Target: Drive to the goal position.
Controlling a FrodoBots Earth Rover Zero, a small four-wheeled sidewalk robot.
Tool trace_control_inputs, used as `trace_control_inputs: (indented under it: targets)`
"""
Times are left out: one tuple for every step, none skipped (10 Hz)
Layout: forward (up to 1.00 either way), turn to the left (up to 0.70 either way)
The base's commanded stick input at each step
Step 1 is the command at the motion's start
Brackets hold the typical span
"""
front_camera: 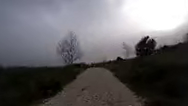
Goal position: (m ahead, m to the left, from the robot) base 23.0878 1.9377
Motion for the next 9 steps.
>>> trace_control_inputs:
  targets:
    - [0.70,0.00]
    - [0.70,0.00]
    - [0.70,-0.20]
    - [0.70,-0.35]
    - [0.70,-0.35]
    - [0.70,-0.35]
    - [0.70,0.00]
    - [0.70,0.00]
    - [0.70,0.00]
